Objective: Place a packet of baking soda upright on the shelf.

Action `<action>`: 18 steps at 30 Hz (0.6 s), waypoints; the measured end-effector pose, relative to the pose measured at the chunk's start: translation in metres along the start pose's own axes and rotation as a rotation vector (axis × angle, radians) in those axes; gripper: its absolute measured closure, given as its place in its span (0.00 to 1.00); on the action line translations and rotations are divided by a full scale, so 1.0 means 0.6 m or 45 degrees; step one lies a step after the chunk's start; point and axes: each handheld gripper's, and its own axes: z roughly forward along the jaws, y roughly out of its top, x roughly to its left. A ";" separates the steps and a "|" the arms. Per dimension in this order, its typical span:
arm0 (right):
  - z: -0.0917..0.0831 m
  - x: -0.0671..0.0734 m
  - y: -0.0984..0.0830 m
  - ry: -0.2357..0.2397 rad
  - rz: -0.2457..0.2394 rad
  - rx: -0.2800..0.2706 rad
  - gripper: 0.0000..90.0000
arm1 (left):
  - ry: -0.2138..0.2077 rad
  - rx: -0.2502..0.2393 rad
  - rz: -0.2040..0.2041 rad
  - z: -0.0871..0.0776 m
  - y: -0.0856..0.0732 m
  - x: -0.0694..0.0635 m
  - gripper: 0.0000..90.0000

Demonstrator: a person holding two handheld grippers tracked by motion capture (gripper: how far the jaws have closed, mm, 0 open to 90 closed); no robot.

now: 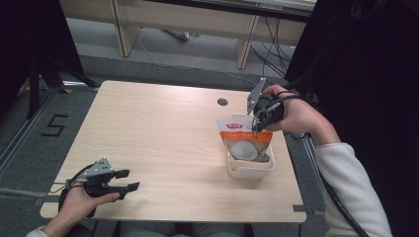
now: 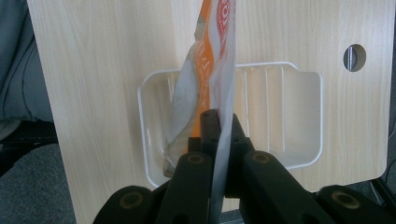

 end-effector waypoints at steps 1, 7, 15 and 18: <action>0.000 0.001 -0.001 -0.006 0.002 -0.005 1.00 | 0.000 0.000 -0.002 0.000 0.000 0.000 0.37; 0.005 0.001 -0.004 -0.025 -0.021 0.009 1.00 | -0.003 0.000 -0.005 0.000 0.000 0.000 0.37; 0.010 -0.001 -0.005 -0.027 -0.033 0.020 1.00 | -0.005 -0.008 -0.003 0.001 -0.001 0.000 0.37; 0.013 -0.003 -0.005 -0.013 -0.036 0.020 1.00 | -0.003 -0.001 -0.004 0.000 0.000 0.000 0.37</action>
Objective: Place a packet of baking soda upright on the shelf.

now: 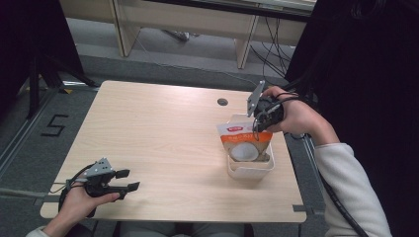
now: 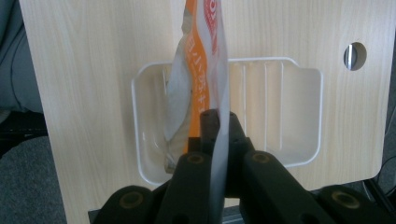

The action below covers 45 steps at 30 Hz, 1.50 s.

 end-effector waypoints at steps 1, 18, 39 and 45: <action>0.001 0.000 0.000 -0.008 -0.008 0.002 1.00 | 0.000 0.000 0.000 0.000 0.000 0.000 0.37; 0.013 0.004 -0.019 0.008 0.015 0.036 1.00 | 0.000 0.006 0.012 0.000 0.000 0.001 0.37; 0.028 0.006 -0.032 0.033 0.084 0.086 1.00 | 0.005 -0.002 -0.015 0.002 0.000 -0.001 0.37; 0.036 0.005 -0.033 0.034 0.071 0.077 1.00 | 0.006 0.005 -0.006 0.001 0.000 -0.001 0.37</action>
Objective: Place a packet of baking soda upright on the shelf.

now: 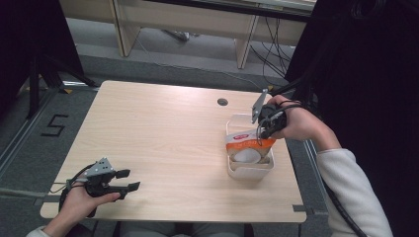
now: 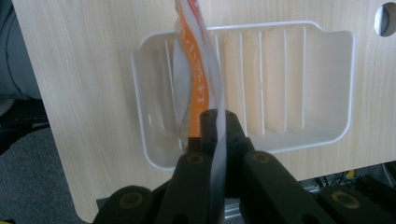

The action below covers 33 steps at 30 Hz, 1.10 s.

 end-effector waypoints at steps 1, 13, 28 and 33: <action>0.002 0.000 0.000 0.006 -0.008 0.002 1.00 | 0.001 -0.001 0.001 0.000 0.000 0.000 0.37; 0.013 0.000 -0.007 0.016 0.020 -0.020 1.00 | -0.006 -0.003 0.013 0.002 0.001 -0.001 0.37; 0.038 -0.001 -0.018 0.038 0.075 0.034 1.00 | -0.010 -0.011 0.011 0.003 0.001 -0.002 0.37; 0.046 -0.001 -0.019 0.044 0.122 0.056 1.00 | -0.004 -0.003 0.013 0.002 0.001 -0.002 0.37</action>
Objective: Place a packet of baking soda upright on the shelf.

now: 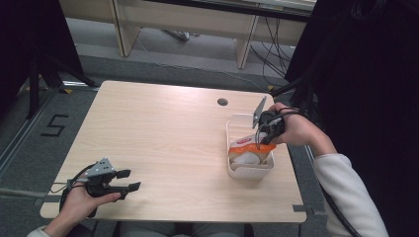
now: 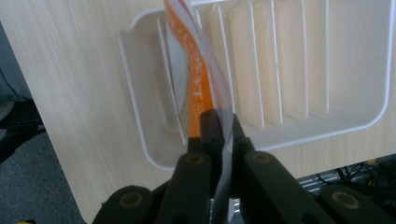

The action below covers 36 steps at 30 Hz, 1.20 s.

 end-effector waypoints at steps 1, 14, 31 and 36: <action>0.001 -0.001 0.000 -0.007 -0.010 0.004 1.00 | 0.000 0.000 0.001 0.000 0.000 0.000 0.37; 0.003 0.004 0.001 0.014 0.093 -0.069 0.63 | -0.001 0.003 0.006 0.000 0.000 0.000 0.37; -0.034 0.046 0.061 -0.022 0.014 -0.292 0.49 | -0.007 -0.007 -0.003 0.001 -0.001 0.000 0.37; -0.032 0.054 0.077 -0.028 -0.056 -0.333 0.50 | -0.009 -0.006 -0.002 0.001 -0.001 0.000 0.37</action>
